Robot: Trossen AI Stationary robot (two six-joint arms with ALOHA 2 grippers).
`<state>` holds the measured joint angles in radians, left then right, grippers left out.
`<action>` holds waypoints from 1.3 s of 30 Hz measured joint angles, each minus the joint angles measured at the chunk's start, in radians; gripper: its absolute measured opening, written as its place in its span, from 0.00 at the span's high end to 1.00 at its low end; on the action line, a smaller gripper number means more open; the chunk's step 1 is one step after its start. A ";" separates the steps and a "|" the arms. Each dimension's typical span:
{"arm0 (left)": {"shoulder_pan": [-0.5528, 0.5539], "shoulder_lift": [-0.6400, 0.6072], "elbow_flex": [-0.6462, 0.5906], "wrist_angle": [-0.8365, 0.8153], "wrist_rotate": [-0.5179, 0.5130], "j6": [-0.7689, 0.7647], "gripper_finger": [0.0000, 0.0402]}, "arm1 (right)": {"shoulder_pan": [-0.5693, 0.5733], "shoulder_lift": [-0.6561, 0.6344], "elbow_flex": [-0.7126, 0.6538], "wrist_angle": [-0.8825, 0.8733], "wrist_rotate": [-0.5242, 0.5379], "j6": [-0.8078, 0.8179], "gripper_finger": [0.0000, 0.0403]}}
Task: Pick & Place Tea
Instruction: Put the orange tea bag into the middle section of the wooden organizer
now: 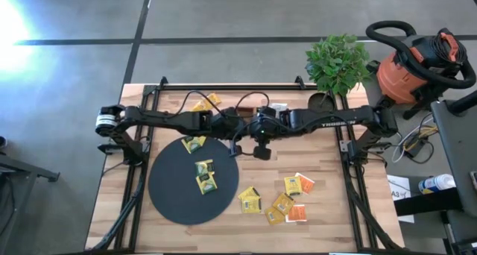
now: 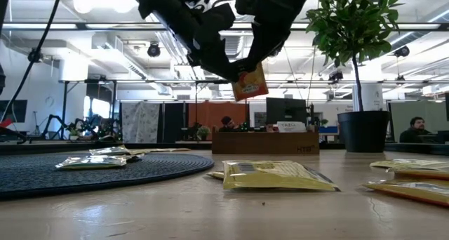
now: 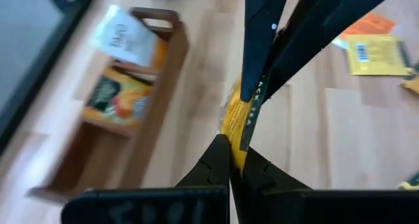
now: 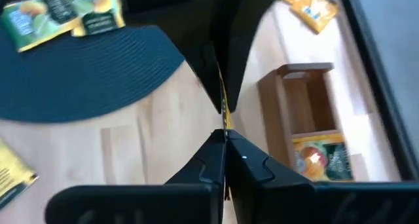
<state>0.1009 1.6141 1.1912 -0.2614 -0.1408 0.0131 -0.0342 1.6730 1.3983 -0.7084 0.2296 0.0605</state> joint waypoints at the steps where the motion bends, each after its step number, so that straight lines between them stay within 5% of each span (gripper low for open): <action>1: 0.000 -0.009 0.000 -0.010 -0.028 -0.005 1.00 | -0.006 0.000 0.000 0.002 0.006 0.000 0.98; 10: 0.002 -0.086 -0.002 -0.047 -0.101 -0.058 1.00 | -0.094 -0.003 0.001 0.021 -0.019 0.006 0.98; 30: 0.035 -0.039 -0.034 0.070 -0.062 -0.017 1.00 | -0.093 -0.016 0.001 -0.020 -0.055 0.007 0.97; 39: 0.036 -0.038 -0.034 0.079 -0.043 -0.017 1.00 | -0.081 -0.017 0.002 -0.019 -0.061 -0.038 0.77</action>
<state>0.1368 1.5761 1.1568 -0.1825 -0.1840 -0.0040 -0.1150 1.6558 1.4002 -0.7273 0.1682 0.0223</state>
